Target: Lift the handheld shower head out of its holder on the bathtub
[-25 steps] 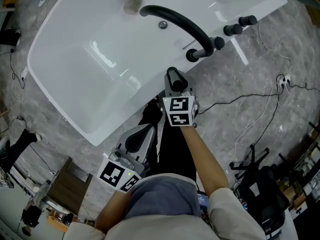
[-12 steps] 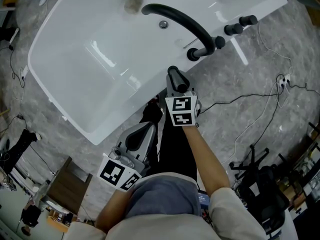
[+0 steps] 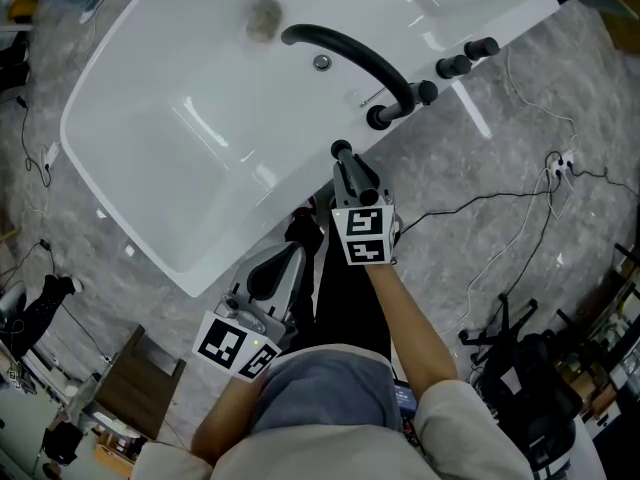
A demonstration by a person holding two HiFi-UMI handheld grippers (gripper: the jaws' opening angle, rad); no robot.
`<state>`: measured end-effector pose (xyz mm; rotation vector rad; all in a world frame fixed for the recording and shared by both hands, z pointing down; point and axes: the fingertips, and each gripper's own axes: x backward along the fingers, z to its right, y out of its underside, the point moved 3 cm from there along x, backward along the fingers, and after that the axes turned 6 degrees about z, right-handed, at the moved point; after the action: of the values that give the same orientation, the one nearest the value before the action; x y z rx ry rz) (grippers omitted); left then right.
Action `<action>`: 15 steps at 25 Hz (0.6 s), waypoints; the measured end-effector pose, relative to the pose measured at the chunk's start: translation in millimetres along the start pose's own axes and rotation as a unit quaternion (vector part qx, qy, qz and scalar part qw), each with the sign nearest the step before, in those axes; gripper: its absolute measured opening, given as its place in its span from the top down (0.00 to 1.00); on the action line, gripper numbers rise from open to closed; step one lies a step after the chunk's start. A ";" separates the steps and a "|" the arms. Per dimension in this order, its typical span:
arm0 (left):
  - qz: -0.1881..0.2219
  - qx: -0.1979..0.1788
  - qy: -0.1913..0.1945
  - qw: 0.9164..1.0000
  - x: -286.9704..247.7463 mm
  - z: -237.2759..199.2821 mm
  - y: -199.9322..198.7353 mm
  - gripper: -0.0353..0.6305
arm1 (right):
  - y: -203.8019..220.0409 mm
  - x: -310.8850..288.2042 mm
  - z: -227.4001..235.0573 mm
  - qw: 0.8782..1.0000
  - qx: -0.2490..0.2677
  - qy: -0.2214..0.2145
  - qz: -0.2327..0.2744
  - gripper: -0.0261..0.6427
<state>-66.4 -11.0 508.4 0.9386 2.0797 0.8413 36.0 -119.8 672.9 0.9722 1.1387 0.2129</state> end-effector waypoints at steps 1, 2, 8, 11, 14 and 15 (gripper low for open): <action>0.000 0.000 0.001 1.000 0.2 0.2 -0.8 0.94 | -1.7 2.2 -0.6 1.000 -0.002 0.000 0.002 0.74; 0.001 0.000 0.002 1.000 0.3 0.4 -1.7 0.94 | -3.2 4.4 -1.0 1.000 -0.004 0.001 0.003 0.75; 0.010 -0.007 0.010 1.000 1.2 2.9 -12.4 0.94 | -14.8 19.5 -2.8 1.000 0.003 0.007 0.007 0.75; 0.011 -0.013 0.014 1.000 1.7 3.7 -19.0 0.94 | -23.8 28.5 -6.1 1.000 0.000 0.007 0.009 0.75; 0.015 -0.021 0.020 0.999 0.8 3.9 -29.4 0.94 | -35.6 37.8 -8.3 1.000 0.010 0.008 0.008 0.75; 0.017 -0.024 0.023 0.999 0.4 4.2 -33.1 0.94 | -40.0 41.4 -8.8 1.000 0.014 0.009 0.010 0.75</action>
<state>-75.0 -27.0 480.4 0.9386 2.0788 0.9352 34.6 -114.0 615.0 1.0084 1.1509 0.2225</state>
